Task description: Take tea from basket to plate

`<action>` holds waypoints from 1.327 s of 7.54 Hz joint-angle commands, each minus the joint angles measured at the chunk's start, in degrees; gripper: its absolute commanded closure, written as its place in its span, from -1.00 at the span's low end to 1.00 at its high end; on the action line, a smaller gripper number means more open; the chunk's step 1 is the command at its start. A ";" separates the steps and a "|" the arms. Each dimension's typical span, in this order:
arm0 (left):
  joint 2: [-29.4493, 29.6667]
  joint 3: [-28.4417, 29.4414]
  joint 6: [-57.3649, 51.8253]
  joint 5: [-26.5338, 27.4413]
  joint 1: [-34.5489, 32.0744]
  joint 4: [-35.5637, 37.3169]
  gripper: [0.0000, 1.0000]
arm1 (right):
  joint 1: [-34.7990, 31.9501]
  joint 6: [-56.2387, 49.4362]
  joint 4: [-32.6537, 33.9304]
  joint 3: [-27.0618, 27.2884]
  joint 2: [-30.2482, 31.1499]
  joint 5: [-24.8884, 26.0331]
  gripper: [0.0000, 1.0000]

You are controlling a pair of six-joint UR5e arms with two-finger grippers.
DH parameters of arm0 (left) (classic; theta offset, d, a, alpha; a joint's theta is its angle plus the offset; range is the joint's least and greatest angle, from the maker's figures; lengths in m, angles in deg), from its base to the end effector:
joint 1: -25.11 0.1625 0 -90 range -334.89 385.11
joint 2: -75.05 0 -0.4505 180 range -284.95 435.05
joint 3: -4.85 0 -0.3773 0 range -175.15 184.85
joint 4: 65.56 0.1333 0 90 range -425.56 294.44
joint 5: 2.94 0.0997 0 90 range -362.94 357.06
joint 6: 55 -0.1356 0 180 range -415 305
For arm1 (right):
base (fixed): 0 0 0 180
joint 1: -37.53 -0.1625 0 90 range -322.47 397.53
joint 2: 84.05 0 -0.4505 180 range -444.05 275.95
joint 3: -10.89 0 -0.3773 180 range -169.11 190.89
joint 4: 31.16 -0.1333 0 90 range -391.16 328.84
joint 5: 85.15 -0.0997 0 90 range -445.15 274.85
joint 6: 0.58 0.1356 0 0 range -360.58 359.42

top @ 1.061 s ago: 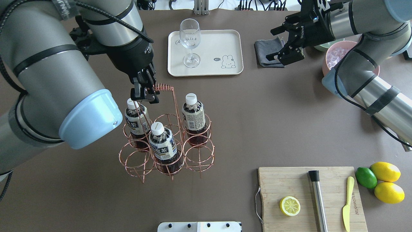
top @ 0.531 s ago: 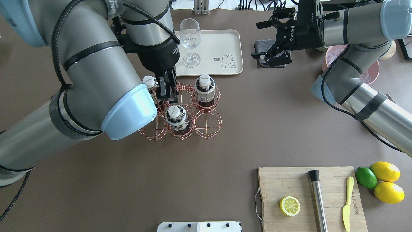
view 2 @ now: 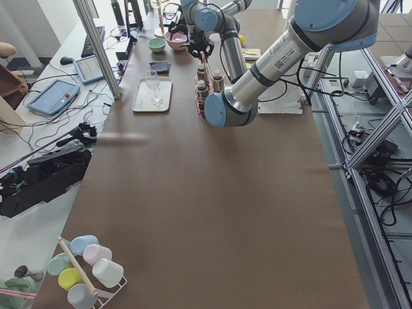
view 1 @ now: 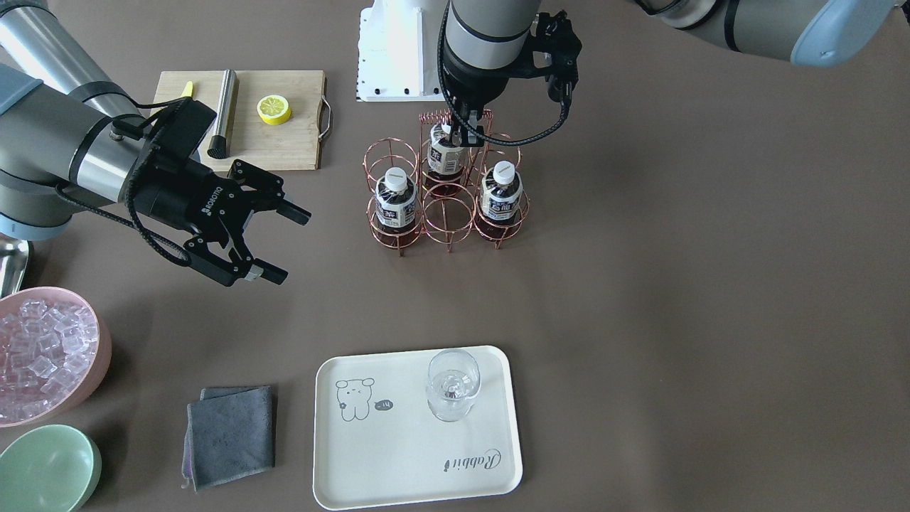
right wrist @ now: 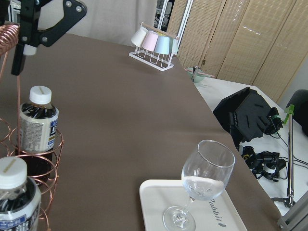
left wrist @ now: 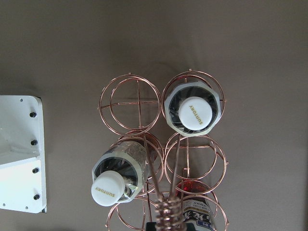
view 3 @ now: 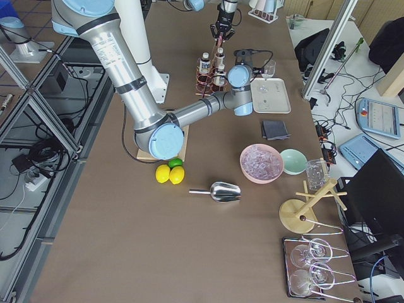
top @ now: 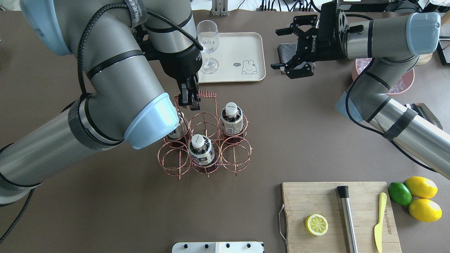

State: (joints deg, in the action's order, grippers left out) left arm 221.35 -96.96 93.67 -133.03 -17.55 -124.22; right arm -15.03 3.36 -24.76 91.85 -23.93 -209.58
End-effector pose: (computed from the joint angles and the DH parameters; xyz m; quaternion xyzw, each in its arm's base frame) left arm 0.4523 -0.4793 0.0858 -0.3634 0.2481 -0.6210 0.6487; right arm -0.3566 -0.5589 0.2944 0.6422 -0.4364 -0.3926 0.4929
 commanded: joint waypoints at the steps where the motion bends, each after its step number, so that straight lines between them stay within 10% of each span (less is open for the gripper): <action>1: -0.06 -0.23 0.03 0.19 0.12 -0.31 1.00 | 1.83 0.62 -0.07 1.90 -0.18 0.77 -0.97; 10: -0.41 -2.16 2.14 -0.43 2.49 -0.22 1.00 | 14.85 19.61 -1.83 5.43 2.54 2.26 -0.93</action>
State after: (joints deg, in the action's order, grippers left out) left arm 221.07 -99.10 95.81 -133.49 -15.20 -124.44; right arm -1.48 22.90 -26.13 97.56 -21.55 -208.43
